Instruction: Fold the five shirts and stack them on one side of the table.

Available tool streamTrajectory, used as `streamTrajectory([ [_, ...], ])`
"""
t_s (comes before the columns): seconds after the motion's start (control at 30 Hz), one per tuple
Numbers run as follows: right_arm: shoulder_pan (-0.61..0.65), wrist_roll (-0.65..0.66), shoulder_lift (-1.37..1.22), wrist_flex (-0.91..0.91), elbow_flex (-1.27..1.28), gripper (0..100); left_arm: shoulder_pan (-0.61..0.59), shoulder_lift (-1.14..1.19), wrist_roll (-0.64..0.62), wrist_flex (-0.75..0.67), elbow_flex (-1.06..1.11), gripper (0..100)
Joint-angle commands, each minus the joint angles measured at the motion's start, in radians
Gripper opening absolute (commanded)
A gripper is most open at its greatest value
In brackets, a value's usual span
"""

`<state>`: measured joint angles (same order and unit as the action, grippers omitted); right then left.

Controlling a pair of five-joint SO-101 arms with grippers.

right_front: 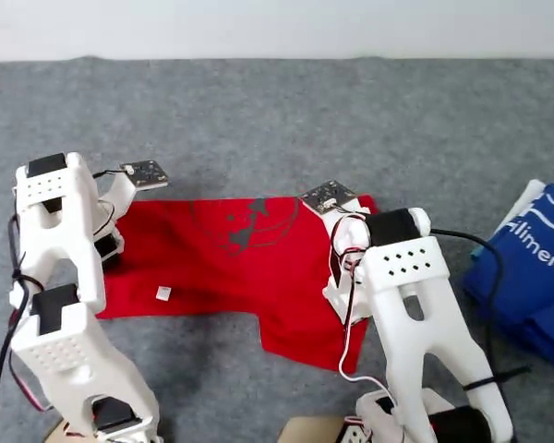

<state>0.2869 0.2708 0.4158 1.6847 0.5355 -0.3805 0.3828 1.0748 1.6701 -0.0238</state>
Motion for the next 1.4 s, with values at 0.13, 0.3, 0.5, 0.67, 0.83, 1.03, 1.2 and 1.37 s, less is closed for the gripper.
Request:
streamTrajectory([
  [0.13,0.005,-0.011,0.044,-0.013,-0.005,0.9,-0.044,-0.009,0.034,0.029,-0.064,0],
  [0.3,0.005,-0.011,0.044,-0.013,-0.005,0.9,-0.069,-0.006,0.06,0.06,-0.079,0],
  [0.5,0.005,-0.011,0.048,-0.013,-0.005,0.9,-0.069,0.0,0.06,0.06,-0.079,0],
  [0.67,0.005,-0.011,0.048,-0.012,-0.005,0.9,-0.077,-0.002,0.058,0.054,-0.079,7],
  [0.83,0.005,-0.011,0.048,-0.01,-0.005,0.9,-0.115,-0.009,0.055,0.037,-0.105,11],
  [1.03,0.007,-0.011,0.048,-0.01,-0.005,0.9,-0.153,-0.009,0.055,0.04,-0.179,13],
  [1.2,0.007,-0.009,0.048,-0.004,-0.005,1.0,-0.144,-0.009,0.044,0.083,-0.257,13],
  [1.37,0.015,-0.009,0.041,-0.004,-0.005,2.6,-0.097,-0.009,-0.034,0.081,-0.271,13],
])
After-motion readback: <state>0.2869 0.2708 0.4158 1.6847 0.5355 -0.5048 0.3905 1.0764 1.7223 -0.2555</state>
